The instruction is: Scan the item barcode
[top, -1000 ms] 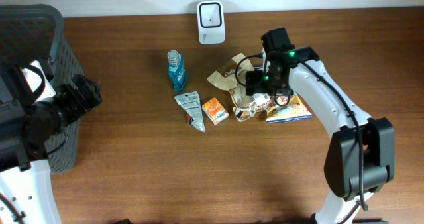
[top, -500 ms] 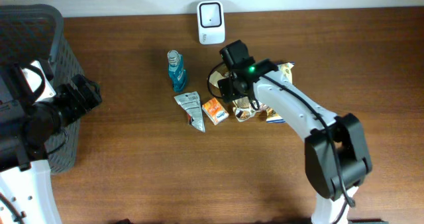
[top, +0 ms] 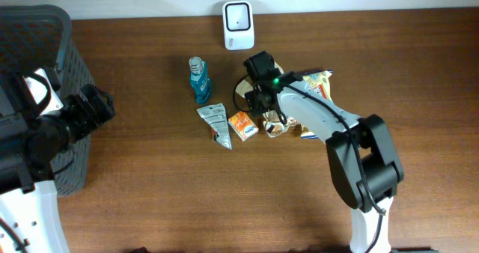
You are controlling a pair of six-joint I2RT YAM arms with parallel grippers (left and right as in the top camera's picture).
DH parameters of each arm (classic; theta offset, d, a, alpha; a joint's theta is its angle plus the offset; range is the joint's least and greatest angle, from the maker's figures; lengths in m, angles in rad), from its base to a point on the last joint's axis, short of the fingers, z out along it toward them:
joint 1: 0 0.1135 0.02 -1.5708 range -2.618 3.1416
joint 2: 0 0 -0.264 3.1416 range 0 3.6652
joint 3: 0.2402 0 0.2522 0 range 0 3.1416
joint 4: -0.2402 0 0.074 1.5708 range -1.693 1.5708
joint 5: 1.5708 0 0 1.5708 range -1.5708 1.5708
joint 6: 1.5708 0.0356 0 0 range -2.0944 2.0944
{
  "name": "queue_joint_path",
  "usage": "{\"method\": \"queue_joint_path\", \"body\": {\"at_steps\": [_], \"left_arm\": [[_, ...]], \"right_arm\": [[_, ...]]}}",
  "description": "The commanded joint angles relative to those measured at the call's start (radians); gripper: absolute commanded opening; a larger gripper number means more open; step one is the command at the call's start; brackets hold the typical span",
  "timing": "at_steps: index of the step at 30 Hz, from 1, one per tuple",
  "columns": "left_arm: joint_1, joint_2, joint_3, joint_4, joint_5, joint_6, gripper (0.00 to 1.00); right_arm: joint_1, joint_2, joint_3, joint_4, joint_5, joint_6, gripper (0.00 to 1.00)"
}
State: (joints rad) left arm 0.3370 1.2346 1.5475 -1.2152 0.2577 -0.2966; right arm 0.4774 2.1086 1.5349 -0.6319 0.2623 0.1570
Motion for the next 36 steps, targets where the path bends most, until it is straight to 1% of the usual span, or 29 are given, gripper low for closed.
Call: {"method": "queue_joint_path", "body": {"at_steps": [1, 5, 6, 10, 12, 13, 15, 16, 17, 18, 21, 24, 27, 28, 29, 31, 32, 35, 36], "left_arm": [[0.005, 0.0, -0.002, -0.001, 0.008, -0.01, 0.99], [0.005, 0.0, -0.002, -0.001, 0.008, -0.01, 0.99], [0.005, 0.0, -0.002, -0.001, 0.008, -0.01, 0.99], [0.005, 0.0, -0.002, -0.001, 0.008, -0.01, 0.99], [0.005, 0.0, -0.002, -0.001, 0.008, -0.01, 0.99], [0.005, 0.0, -0.002, -0.001, 0.008, -0.01, 0.99], [0.005, 0.0, -0.002, -0.001, 0.008, -0.01, 0.99], [0.005, 0.0, -0.002, -0.001, 0.008, -0.01, 0.99], [0.005, 0.0, -0.002, -0.001, 0.008, -0.01, 0.99], [0.005, 0.0, -0.002, -0.001, 0.008, -0.01, 0.99], [0.005, 0.0, -0.002, -0.001, 0.008, -0.01, 0.99], [0.005, 0.0, -0.002, -0.001, 0.008, -0.01, 0.99], [0.005, 0.0, -0.002, -0.001, 0.008, -0.01, 0.99], [0.005, 0.0, -0.002, -0.001, 0.008, -0.01, 0.99], [0.005, 0.0, -0.002, -0.001, 0.008, -0.01, 0.99], [0.005, 0.0, -0.002, -0.001, 0.008, -0.01, 0.99], [0.005, 0.0, -0.002, -0.001, 0.008, -0.01, 0.99], [0.005, 0.0, -0.002, -0.001, 0.008, -0.01, 0.99], [0.005, 0.0, -0.002, -0.001, 0.008, -0.01, 0.99]], "right_arm": [[0.022, 0.039, -0.005, 0.027, 0.051, -0.011, 0.88], [0.027, 0.066, -0.005, 0.043, 0.072, -0.011, 0.77], [0.027, 0.071, -0.005, 0.045, 0.072, -0.011, 0.75], [0.026, 0.092, -0.005, 0.044, 0.071, -0.01, 0.58], [0.027, 0.095, -0.005, 0.038, 0.071, 0.01, 0.44], [0.026, 0.092, -0.004, 0.036, 0.07, 0.024, 0.33], [0.026, 0.087, 0.007, 0.023, 0.056, 0.052, 0.15], [0.026, 0.085, 0.016, 0.013, 0.056, 0.066, 0.11], [0.026, 0.081, 0.031, -0.005, 0.051, 0.073, 0.06], [0.026, 0.078, 0.054, -0.027, 0.041, 0.073, 0.04], [0.025, 0.068, 0.137, -0.108, 0.009, 0.103, 0.04], [0.013, 0.058, 0.249, -0.211, -0.094, 0.114, 0.04], [-0.028, 0.055, 0.371, -0.331, -0.272, 0.114, 0.04], [-0.039, 0.056, 0.388, -0.348, -0.315, 0.114, 0.04], [-0.062, 0.055, 0.41, -0.37, -0.404, 0.114, 0.04], [-0.104, 0.056, 0.418, -0.382, -0.56, 0.112, 0.04], [-0.143, 0.057, 0.416, -0.395, -0.68, 0.109, 0.04], [-0.216, 0.058, 0.376, -0.405, -0.863, 0.109, 0.04], [-0.229, 0.058, 0.364, -0.404, -0.894, 0.109, 0.04]]}}
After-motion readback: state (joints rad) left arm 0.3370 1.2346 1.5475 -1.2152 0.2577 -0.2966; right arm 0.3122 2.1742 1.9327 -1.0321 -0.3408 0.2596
